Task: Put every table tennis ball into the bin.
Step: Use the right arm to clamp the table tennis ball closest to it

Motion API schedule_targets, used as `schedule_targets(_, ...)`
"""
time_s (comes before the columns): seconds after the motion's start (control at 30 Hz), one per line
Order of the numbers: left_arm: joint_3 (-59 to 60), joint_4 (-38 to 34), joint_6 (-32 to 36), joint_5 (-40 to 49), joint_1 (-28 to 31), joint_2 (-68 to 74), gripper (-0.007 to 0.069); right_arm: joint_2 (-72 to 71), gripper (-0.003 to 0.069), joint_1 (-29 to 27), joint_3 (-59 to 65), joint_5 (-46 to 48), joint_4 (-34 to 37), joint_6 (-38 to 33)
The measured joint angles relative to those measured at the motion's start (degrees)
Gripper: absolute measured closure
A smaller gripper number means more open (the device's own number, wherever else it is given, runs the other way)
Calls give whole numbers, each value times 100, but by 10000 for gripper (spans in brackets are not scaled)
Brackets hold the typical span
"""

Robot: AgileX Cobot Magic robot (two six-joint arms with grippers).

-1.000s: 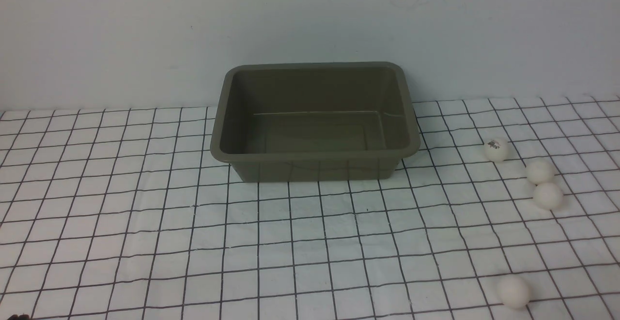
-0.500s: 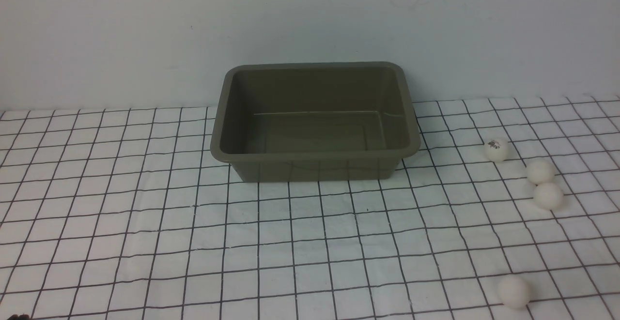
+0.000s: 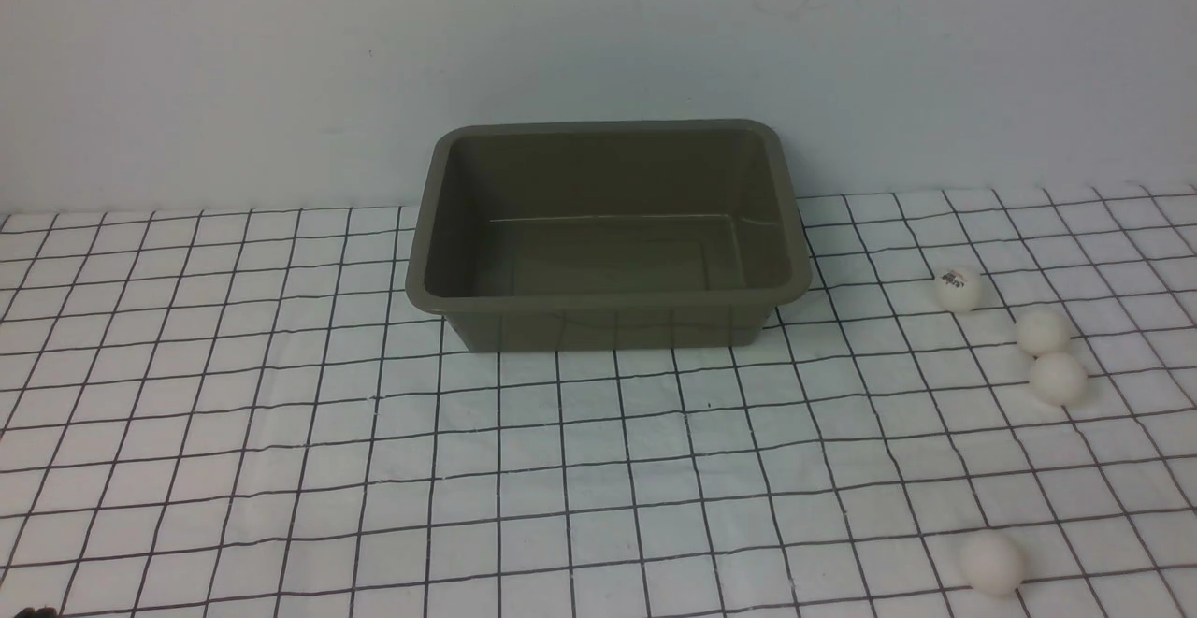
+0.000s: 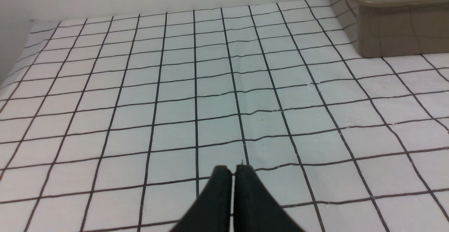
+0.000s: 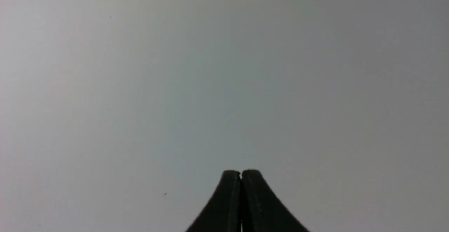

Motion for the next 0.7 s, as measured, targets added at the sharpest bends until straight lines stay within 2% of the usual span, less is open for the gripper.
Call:
schedule_targets(0.13, 0, 0, 0, 0, 0, 0, 629, 0, 676, 0, 0, -11, 0, 166)
schedule_targets(0.23, 0, 0, 0, 0, 0, 0, 629, 0, 676, 0, -46, -5, -8, 656)
schedule_targets(0.3, 0, 0, 0, 0, 0, 0, 629, 0, 676, 0, -284, 204, -276, 1223)
schedule_targets(0.37, 0, 0, 0, 0, 0, 0, 629, 0, 676, 0, -600, 602, -847, 1695)
schedule_targets(0.43, 0, 0, 0, 0, 0, 0, 629, 0, 676, 0, -1075, 1180, -1990, 2438)
schedule_targets(0.47, 0, 0, 0, 0, 0, 0, 629, 17, 676, 0, -1403, 1628, -2919, 3205)
schedule_targets(0.53, 0, 0, 0, 0, 0, 0, 629, 185, 676, 0, -1839, 1909, -4289, 4379)
schedule_targets(0.57, 0, 0, 0, 0, 0, 0, 629, 325, 676, 0, -2037, 1925, -5157, 4900)
schedule_targets(0.63, 0, 0, 0, 0, 0, 0, 629, 738, 676, 0, -2469, 1561, -6880, 6592)
schedule_targets(0.7, 0, 0, 0, 0, 0, 0, 629, 1122, 676, -6, -2755, 947, -8231, 7763)
